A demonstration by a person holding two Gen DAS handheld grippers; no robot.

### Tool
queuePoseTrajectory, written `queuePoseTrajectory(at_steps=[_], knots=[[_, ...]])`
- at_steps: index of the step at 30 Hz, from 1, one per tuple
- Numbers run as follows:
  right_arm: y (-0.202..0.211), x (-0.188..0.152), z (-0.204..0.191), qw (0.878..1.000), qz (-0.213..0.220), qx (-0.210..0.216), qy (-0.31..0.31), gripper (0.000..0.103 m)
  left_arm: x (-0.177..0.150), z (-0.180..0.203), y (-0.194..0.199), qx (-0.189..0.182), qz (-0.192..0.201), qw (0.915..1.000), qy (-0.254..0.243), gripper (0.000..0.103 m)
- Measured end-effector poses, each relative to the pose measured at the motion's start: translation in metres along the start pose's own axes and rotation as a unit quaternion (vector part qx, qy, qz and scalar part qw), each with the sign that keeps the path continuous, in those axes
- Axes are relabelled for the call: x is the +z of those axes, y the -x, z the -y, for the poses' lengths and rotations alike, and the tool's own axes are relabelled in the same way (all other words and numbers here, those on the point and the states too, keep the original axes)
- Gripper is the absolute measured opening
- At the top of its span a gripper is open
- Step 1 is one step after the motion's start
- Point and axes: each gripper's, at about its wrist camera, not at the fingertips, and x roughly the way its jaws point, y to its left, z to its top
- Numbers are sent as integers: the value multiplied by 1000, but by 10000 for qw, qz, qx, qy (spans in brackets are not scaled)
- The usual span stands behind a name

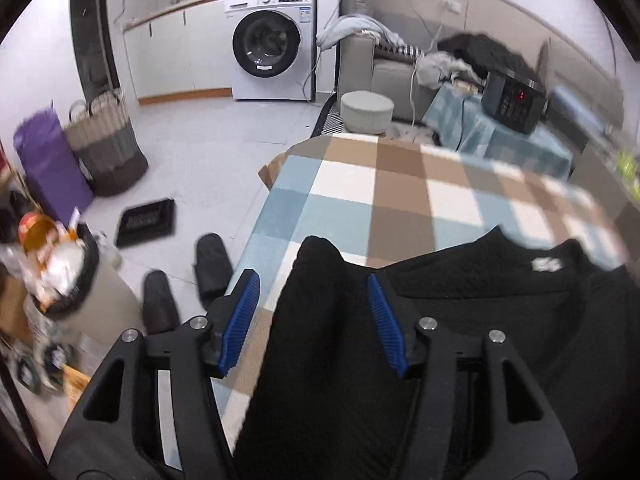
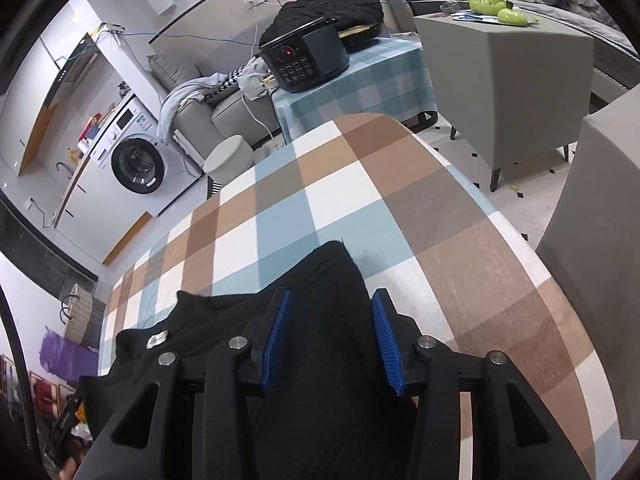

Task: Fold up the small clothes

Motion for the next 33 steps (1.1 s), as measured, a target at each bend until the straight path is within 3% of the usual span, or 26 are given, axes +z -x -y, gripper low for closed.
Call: queuePoseTrajectory(at_steps=[3,6,9,11,14,17,19,25,28,33], knots=[[6,-4,-2,9999,9,40,137,46,4,1,-13,44,-141,9998,-91,9],[10,-8,-1,9998,-26,40,218,46,5,-12,-1,-242,181,9992,273,5],[12,-10,3,9998,-32,-2,207,46,5,-34,18,-594,561,9933,814,5],[11,-12,5,9998,-69,-22,199,46,6,-45,19,-692,488,9912,1019,5],[12,-15,7,9998,-134,5,136,46,4,-51,2,-526,29,9925,1101,7],[21,-18,10,9998,-135,113,74,47,-3,-56,-3,-572,-269,9898,1274,16],[30,-22,13,9998,-128,156,53,52,-8,-61,5,-660,-350,9867,1440,37],[68,-50,34,9985,-271,468,-58,57,-30,-69,51,-988,-272,9827,1543,66],[88,-77,45,9974,-414,594,-35,58,-55,-73,83,-1226,-364,9804,1499,73],[119,-125,65,9956,-605,717,6,58,-107,-75,124,-1176,-534,9817,1402,76]])
